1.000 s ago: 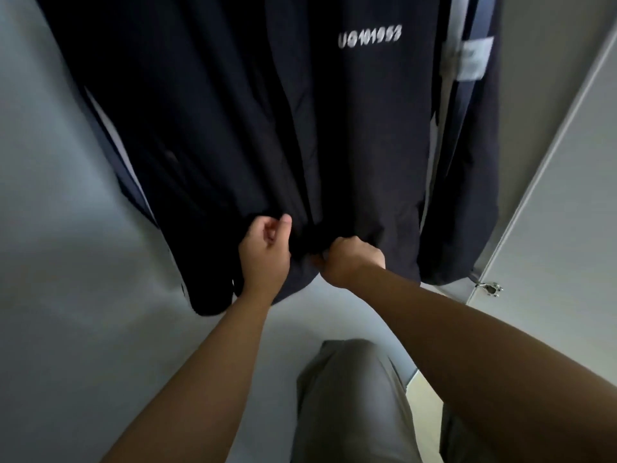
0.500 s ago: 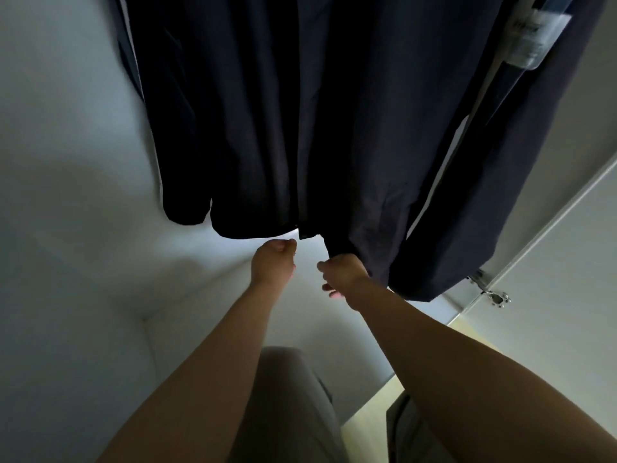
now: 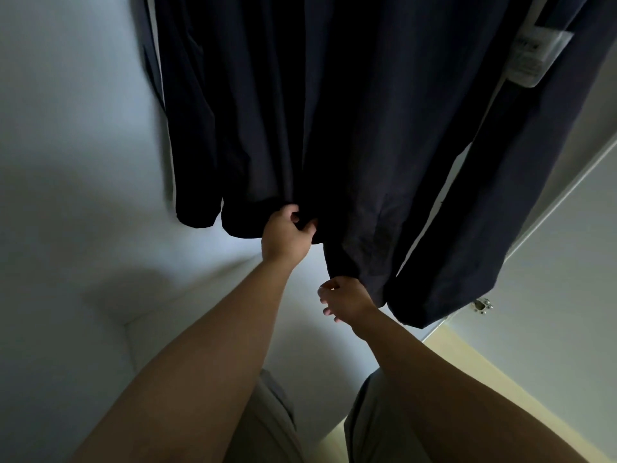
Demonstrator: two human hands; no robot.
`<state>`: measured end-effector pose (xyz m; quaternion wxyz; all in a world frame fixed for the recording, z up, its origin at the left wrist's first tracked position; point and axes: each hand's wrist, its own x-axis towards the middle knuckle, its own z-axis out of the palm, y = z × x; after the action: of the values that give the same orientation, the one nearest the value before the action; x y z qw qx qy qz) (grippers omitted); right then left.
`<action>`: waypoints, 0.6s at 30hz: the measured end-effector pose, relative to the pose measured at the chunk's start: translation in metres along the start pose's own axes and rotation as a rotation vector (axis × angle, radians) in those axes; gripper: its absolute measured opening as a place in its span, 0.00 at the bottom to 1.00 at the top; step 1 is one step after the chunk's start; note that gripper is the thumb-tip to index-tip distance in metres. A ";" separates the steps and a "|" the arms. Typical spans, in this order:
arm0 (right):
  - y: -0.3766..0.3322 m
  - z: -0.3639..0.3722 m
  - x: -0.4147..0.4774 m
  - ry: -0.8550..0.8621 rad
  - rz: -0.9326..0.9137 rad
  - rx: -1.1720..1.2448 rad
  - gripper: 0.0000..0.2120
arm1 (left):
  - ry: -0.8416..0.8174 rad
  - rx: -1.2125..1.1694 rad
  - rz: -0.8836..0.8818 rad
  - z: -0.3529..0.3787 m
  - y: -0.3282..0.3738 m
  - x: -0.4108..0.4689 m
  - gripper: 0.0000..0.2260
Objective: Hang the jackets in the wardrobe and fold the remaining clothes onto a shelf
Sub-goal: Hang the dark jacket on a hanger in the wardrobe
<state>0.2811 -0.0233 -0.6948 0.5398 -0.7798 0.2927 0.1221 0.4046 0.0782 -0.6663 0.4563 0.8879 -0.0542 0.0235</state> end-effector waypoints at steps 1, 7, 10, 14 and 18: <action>-0.001 -0.003 -0.001 0.001 -0.004 0.004 0.10 | -0.017 0.008 0.010 0.000 0.005 0.000 0.14; -0.001 -0.014 -0.004 0.103 -0.069 -0.054 0.25 | -0.068 0.025 0.148 -0.005 0.017 -0.031 0.14; -0.002 -0.008 -0.009 0.164 -0.160 -0.068 0.40 | -0.107 -0.014 0.220 -0.004 0.022 -0.053 0.14; 0.003 0.000 -0.009 0.211 -0.264 -0.012 0.28 | -0.325 -0.071 0.201 -0.001 0.032 -0.063 0.09; 0.010 -0.006 -0.005 0.231 -0.315 0.113 0.08 | -0.398 -0.056 0.192 -0.006 0.026 -0.054 0.12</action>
<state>0.2701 -0.0295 -0.6975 0.5580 -0.7931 0.2335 -0.0708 0.3476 0.0720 -0.6464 0.4568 0.8527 -0.2280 -0.1104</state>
